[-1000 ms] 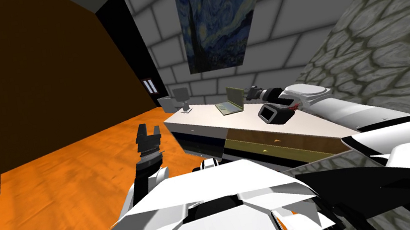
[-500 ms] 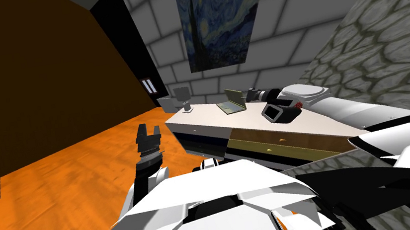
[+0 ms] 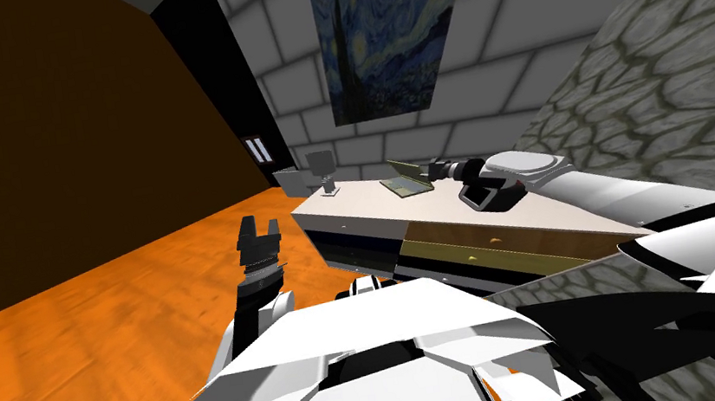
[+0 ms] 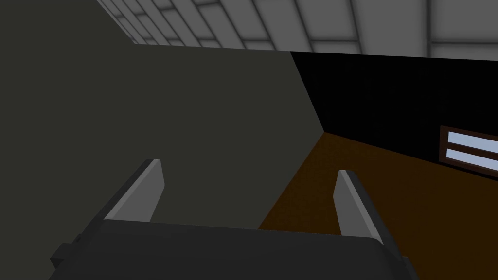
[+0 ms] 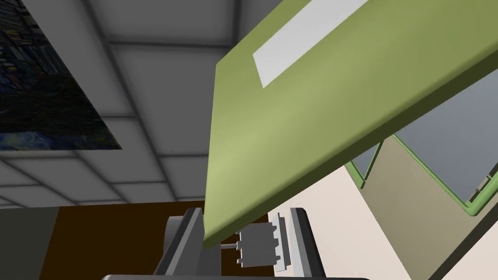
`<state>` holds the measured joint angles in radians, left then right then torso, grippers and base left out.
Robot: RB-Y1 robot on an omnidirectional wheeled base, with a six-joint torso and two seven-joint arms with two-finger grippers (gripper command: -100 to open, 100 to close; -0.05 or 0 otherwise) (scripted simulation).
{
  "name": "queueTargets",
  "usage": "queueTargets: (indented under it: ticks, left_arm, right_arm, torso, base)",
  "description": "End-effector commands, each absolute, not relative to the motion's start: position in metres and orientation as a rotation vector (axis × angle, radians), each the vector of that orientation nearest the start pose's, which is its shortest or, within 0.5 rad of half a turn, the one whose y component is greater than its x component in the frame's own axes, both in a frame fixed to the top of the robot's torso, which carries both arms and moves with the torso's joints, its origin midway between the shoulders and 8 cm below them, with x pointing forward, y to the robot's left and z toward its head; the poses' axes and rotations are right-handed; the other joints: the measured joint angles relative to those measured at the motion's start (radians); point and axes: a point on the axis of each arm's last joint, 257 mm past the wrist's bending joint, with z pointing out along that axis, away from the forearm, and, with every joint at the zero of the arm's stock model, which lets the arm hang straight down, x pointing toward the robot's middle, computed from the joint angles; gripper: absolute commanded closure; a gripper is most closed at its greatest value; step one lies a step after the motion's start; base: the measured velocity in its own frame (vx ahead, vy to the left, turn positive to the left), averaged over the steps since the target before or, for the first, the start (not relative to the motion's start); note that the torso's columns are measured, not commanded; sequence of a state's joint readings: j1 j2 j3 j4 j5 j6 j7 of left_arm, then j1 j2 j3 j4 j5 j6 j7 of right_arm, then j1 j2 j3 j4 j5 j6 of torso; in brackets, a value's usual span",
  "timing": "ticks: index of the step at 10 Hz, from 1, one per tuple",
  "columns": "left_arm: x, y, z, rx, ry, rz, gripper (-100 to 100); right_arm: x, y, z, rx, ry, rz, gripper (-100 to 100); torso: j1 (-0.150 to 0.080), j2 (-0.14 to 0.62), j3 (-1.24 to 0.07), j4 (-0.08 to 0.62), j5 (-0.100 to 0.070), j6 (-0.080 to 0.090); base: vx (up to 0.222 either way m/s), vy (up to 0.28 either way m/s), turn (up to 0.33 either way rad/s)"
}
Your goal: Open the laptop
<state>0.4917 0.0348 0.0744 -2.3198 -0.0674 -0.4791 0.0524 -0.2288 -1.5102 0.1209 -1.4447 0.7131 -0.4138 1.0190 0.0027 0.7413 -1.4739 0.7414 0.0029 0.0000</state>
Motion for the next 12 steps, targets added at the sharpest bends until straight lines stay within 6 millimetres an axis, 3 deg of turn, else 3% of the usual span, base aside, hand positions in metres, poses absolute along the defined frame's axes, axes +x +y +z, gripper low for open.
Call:
queueTargets:
  ticks: [1,5,6,10,12]
  left_arm:
    - [0.338,0.289,0.042,-0.580,0.645,-1.243,0]
    - [0.338,0.289,0.042,-0.580,0.645,-1.243,0]
    - [0.338,0.289,0.042,-0.580,0.645,-1.243,0]
    - [0.338,0.289,0.042,-0.580,0.645,-1.242,0]
    - [0.338,0.289,0.042,-0.580,0.645,-1.243,0]
  right_arm:
    - [0.552,-0.459,0.042,-1.611,0.978,-1.066,100]
    - [0.552,-0.462,0.017,-1.696,0.949,-1.129,100]
    - [0.549,-0.461,0.035,-1.679,0.957,-1.103,-100]
    - [0.544,-0.457,0.072,-1.682,0.944,-1.092,-100]
    - [0.544,-0.456,0.072,-1.681,0.944,-1.094,-100]
  torso:
    - [0.001,-0.001,0.000,0.000,0.000,0.000]
    - [-0.001,0.000,0.000,-0.002,-0.002,0.001]
    - [-0.001,-0.001,0.000,-0.001,-0.001,0.000]
    - [-0.004,-0.004,-0.002,-0.004,-0.003,0.000]
    - [-0.002,-0.004,-0.002,-0.004,-0.003,0.000]
  base:
    - [0.019,0.076,-0.023]
    - [0.010,0.050,-0.010]
    - [0.021,0.035,-0.040]
    - [0.028,0.001,-0.039]
    - [0.015,0.005,-0.009]
